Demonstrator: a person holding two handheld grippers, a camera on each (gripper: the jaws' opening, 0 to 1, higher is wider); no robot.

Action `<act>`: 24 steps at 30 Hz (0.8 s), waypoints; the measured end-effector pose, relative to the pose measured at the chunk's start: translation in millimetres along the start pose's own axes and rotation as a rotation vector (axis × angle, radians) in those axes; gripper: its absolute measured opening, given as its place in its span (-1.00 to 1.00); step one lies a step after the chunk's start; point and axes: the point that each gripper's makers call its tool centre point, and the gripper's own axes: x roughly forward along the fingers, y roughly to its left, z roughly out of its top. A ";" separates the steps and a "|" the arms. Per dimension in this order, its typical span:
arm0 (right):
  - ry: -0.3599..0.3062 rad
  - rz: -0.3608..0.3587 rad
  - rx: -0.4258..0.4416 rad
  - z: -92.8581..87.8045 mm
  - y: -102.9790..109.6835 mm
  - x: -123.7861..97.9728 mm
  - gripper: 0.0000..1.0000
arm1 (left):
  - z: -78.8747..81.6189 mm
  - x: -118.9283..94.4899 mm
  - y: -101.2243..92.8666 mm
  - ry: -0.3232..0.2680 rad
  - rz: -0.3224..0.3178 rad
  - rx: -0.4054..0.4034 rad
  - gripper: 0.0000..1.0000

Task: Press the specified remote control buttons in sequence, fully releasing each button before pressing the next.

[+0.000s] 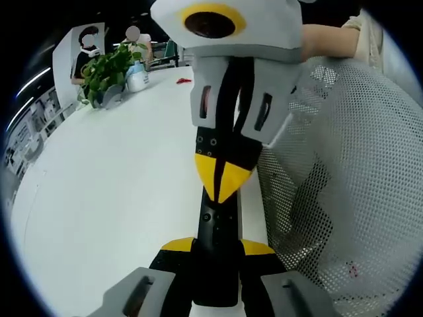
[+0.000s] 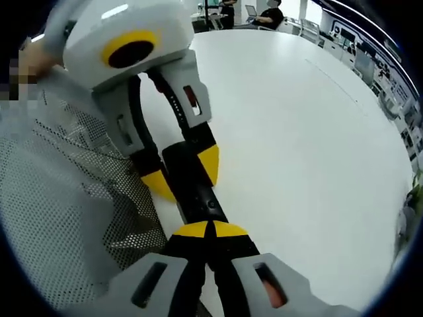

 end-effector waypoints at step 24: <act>0.005 -0.022 -0.075 1.5 2.8 2.1 -1.00 | -0.3 -0.2 0.1 0.003 -0.001 0.003 -0.51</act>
